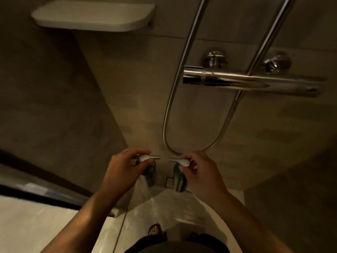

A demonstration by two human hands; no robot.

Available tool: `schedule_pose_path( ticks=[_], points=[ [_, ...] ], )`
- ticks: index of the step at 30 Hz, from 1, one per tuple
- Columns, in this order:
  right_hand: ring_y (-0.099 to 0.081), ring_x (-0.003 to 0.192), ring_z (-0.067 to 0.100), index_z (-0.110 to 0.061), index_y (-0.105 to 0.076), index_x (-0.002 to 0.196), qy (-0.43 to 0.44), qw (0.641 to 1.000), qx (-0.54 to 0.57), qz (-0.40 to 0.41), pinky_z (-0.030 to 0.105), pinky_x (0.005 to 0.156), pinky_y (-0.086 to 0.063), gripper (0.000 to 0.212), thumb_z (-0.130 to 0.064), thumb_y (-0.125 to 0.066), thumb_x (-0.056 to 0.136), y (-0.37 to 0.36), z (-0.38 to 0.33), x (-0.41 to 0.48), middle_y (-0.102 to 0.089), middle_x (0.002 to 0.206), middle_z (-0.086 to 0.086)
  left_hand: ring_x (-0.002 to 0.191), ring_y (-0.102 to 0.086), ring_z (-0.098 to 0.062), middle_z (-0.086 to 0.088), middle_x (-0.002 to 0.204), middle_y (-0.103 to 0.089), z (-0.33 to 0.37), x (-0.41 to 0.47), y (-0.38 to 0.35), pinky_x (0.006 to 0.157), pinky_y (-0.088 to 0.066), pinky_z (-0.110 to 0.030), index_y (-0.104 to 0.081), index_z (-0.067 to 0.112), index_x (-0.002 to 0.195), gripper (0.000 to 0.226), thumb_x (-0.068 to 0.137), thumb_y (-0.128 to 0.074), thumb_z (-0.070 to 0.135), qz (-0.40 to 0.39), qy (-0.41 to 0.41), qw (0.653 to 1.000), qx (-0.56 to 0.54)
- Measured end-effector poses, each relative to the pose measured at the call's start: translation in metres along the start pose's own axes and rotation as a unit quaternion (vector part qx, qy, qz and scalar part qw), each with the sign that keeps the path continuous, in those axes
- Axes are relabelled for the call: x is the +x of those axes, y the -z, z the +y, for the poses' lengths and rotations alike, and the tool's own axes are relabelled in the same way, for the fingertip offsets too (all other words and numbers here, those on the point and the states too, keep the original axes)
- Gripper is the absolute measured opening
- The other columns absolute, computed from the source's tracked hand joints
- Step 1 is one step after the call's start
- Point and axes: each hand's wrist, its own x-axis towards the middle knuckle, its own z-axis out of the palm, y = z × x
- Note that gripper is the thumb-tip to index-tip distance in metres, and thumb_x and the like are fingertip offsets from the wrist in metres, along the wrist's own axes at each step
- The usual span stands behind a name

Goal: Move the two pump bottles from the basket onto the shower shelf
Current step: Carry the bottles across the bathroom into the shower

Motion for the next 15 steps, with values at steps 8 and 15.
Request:
schedule_pose_path(
  ticks=[8,15],
  points=[
    [-0.052,0.075,-0.002,-0.023,-0.062,0.096,0.118,0.992,-0.002,-0.053,0.006,0.067,-0.036,0.018,-0.014,-0.065,0.080,0.016,-0.001,0.035,-0.054,0.086,-0.013,0.086,-0.062,-0.005,0.009,0.090,-0.070,0.030,-0.017,0.008,0.073,-0.050,-0.021,-0.071,0.023,0.094,0.018,0.075,-0.073,0.023,0.114,0.079,0.990,-0.012],
    [-0.054,0.081,-0.001,-0.023,-0.063,0.099,0.194,0.976,0.000,-0.104,0.007,0.064,-0.040,0.020,-0.020,-0.065,0.080,0.039,-0.023,0.068,-0.059,0.092,-0.009,0.087,-0.064,-0.007,0.012,0.090,-0.070,0.069,-0.010,0.030,0.078,-0.053,-0.032,-0.070,0.027,0.093,0.016,0.078,-0.070,0.025,0.184,0.076,0.980,-0.027]
  ],
)
